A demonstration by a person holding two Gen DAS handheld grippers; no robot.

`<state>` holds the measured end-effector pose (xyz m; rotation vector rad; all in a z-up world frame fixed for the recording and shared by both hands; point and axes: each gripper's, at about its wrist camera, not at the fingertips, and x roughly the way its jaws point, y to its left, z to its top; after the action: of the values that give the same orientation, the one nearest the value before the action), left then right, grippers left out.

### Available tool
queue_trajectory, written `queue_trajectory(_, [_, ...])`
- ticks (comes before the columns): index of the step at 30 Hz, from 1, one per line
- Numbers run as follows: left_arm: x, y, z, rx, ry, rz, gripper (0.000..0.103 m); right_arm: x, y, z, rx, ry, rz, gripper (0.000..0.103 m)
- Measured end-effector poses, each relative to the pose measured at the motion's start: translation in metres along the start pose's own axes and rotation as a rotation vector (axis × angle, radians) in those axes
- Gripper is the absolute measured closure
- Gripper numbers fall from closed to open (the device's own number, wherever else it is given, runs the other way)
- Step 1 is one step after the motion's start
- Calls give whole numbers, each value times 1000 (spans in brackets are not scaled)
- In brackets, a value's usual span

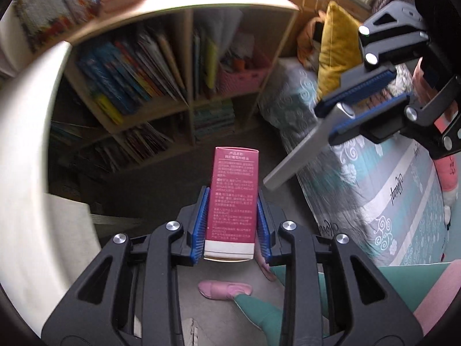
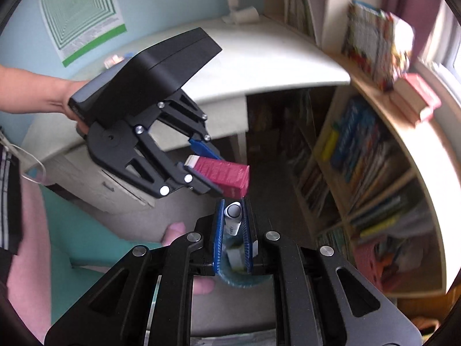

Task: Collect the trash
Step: 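Open both tools to drop the box and tube into the wastebasket, then move both tools back over the table toward the orange bag and teal sponge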

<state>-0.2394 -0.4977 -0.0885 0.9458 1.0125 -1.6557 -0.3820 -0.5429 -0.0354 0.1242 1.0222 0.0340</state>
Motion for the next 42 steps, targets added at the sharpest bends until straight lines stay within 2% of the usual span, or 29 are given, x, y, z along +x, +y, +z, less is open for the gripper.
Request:
queue_trajectory(1, [11,-3,2,-11,28,8,39,2,-3,-6,13,8,-5,87])
queue_trajectory(2, [17,-5,2,-16,33,21,24,3,-6,-11,22,13,-12,85])
queue_trajectory(4, [27,-8,4,-13,30,34,24,2,-13,-21,51,10,-5,75])
queue_trajectory(7, [35,-8,7,-32,60,37,24,-3,-21,-31,70,-1,-12,73])
queue_trajectory(11, [27,-6,7,-33,51,60,24,-10,-30,-37,82,-6,-19,70])
queue_trajectory(16, [-7,11,-5,-91,-3,80,24,-17,-30,-26,53,-20,-16,68])
queue_trajectory(19, [-39,29,-21,-164,-59,99,24,-17,-24,-9,11,-32,1,64])
queue_trajectory(24, [-97,68,-64,-318,-139,179,24,-4,-7,47,-103,-67,67,63])
queue_trajectory(28, [-144,103,-118,-441,-179,292,24,17,19,108,-214,-98,130,58])
queue_trajectory(32, [-182,136,-183,-590,-197,386,24,46,59,173,-349,-110,203,56])
queue_trajectory(34, [-203,149,-220,-662,-206,434,24,62,85,205,-425,-119,237,49])
queue_trajectory(35, [-211,154,-235,-690,-209,455,24,72,103,223,-469,-121,265,49])
queue_trajectory(39, [-243,173,-297,-800,-211,533,24,103,153,270,-593,-123,324,47])
queue_trajectory(42, [-261,189,-341,-890,-207,581,23,127,185,299,-636,-112,367,45])
